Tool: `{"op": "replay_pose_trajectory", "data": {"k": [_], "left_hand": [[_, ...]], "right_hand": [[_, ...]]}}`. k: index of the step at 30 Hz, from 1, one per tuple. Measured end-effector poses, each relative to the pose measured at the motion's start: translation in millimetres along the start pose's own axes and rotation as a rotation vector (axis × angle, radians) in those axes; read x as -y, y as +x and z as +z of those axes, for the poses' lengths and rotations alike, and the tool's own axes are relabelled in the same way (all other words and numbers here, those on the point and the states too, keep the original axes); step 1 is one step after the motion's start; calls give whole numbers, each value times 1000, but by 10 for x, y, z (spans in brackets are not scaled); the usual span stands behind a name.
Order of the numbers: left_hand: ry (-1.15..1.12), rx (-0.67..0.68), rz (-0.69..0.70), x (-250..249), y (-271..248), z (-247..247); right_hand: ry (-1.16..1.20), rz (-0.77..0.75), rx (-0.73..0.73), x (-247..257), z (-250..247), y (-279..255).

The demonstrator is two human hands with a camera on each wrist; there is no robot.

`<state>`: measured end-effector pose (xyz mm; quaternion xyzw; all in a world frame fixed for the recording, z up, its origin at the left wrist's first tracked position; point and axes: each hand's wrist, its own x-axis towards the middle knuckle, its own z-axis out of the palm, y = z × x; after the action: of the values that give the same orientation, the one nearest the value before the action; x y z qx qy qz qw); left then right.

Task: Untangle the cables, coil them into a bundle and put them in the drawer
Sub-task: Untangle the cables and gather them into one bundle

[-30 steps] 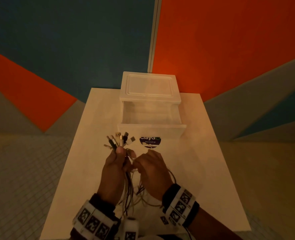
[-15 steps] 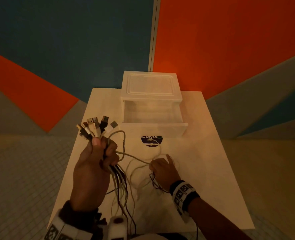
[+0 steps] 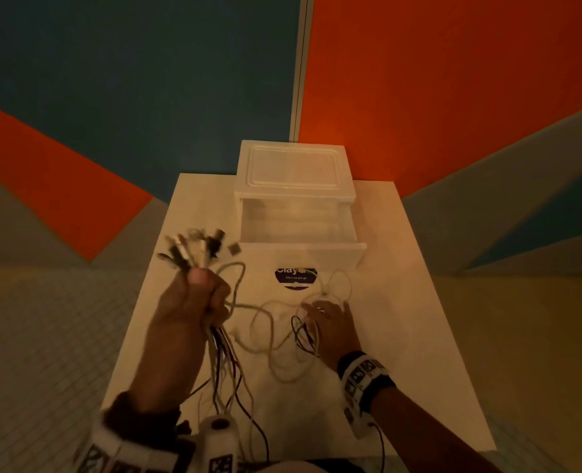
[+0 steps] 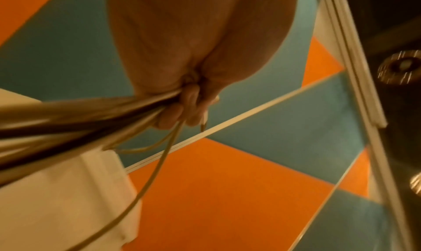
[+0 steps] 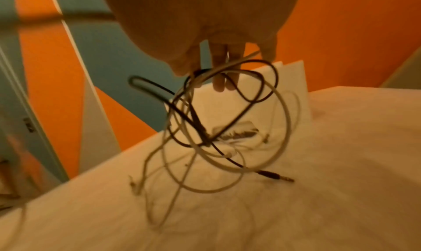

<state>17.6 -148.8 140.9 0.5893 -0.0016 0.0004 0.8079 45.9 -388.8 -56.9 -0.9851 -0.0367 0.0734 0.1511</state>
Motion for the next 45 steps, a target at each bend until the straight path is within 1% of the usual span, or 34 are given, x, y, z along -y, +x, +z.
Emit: {"op": "replay_pose_trajectory", "data": {"k": [3,5,8,11,14,16,18,19,22,24,27,30,31,32,36,38,40,41,43,45], "left_hand": [[104,-26,-83,390,52,43],[138,-15,-133,604,58,78],[192,35,-182,823,43,142],[305,30,-173,997,49,200],[421,82,-160,1079,28,249],[551,119,-155,1057,7,279],[675,127,-125,1030,-2,293],[697,119,-102,1016,-6,301],[714,96,-110,1021,-20,304],[707,91,-134,1031,-24,297],[704,76,-129,1032,-23,248],[578,25,-115,910,-8,159],[509,6,-105,836,-2,128],[452,-15,-97,760,4,94],[349,-68,-84,459,23,-47],[305,-57,-69,299,24,-64],[244,-45,-37,146,12,-53],[238,-38,-16,73,-2,-55],[270,-33,19,-38,-38,-67],[314,-25,27,-100,-57,-99]], "right_hand": [[-27,-47,-234,164,-193,-110],[-52,-85,-370,260,-298,-178],[-21,-153,-474,373,-426,-257],[3,-182,-494,490,-551,-320],[5,-198,-513,603,-652,-334],[30,-185,-496,669,-694,-324],[77,-156,-463,712,-709,-332],[106,-150,-450,729,-713,-337],[137,-161,-429,779,-738,-355],[141,-176,-440,800,-742,-358],[178,-225,-465,786,-675,-364],[119,-264,-495,641,-501,-316],[73,-253,-484,554,-418,-289],[29,-231,-442,462,-330,-265],[-62,-141,-158,83,32,-168],[-72,-75,-25,-84,189,-106],[-126,2,65,-259,335,-50],[-122,47,127,-332,360,-25],[-114,118,195,-471,413,22],[-80,174,284,-494,304,44]]}}
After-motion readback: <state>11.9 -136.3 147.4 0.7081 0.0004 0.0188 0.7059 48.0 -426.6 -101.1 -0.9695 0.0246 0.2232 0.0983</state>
